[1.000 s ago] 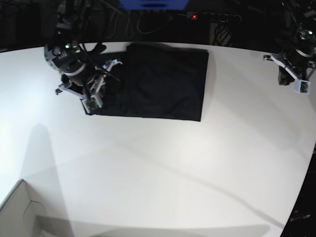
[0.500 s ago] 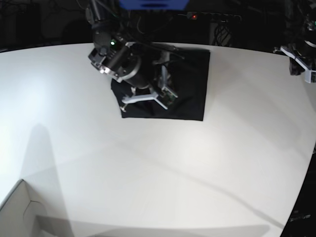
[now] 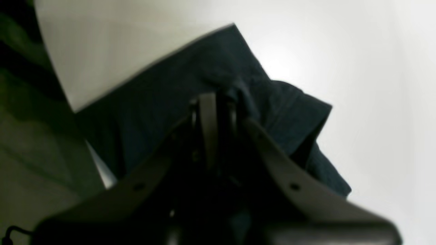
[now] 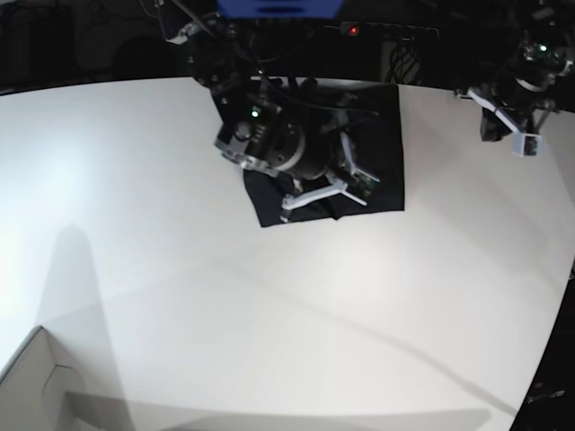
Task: Layout the t-shirt on the table in an organized manner, then fold the t-shirt properly
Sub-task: 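Grasp the folded shirt's end with the right gripper and lift it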
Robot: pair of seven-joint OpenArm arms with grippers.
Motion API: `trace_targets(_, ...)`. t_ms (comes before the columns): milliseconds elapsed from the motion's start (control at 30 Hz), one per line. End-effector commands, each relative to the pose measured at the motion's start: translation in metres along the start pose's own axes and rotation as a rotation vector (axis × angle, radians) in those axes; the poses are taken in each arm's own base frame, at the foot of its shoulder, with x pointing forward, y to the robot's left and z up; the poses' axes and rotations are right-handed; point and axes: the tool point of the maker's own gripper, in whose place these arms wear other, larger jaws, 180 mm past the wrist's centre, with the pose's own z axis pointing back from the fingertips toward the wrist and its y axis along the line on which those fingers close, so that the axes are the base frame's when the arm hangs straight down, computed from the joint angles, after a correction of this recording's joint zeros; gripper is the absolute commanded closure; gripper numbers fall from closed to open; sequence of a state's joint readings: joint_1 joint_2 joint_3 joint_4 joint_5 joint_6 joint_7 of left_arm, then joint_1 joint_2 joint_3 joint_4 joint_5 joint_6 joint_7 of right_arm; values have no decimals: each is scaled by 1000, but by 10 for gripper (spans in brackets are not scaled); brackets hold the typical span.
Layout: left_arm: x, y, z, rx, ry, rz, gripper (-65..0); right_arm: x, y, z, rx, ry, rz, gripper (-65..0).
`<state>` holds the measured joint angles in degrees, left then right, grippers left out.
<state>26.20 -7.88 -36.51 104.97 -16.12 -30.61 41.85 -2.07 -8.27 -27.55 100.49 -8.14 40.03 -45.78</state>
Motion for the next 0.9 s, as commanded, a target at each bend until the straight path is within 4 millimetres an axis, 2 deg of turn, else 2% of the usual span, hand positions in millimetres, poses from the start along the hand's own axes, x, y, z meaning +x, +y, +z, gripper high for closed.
trace_targets(0, 13, -11, -3, -33, -47, -2, -52, 22, -2, 2, -2, -71, 9, 0)
trace_targets(100, 22, -34, -15, -84, -71, 21, -52, 23, -2, 2, -3, -77, 10, 0)
trace_targets(167, 18, -44, -27, -96, -54, 47, -51, 23, -2, 3, -4, -78, 10, 0)
trace_targets(267, 9, -49, -44, -52, -2, 43, -51, 26, -5, 3, -10, -84, 16, 0)
trace_targets(400, -2, -67, -55, -82, 44, 20, -51, 28, -6, 4, -11, -88, 22, 0)
trace_targets(467, 3, -75, -58, -100, 37, 7, -51, 35, 5, 2, 14, -97, 48, 0)
trace_targets(600, -1, -89, -62, -137, 52, -6, -51, 55, 24, -1, 61, -131, 128, 0)
trace_targets(767, -3, -87, -62, -136, 57, -11, -51, 73, 42, -7, 111, -170, 210, 0)
trace_targets(867, -6, -88, -63, -139, 66, -5, -51, 73, 46, -18, 144, -183, 219, 0)
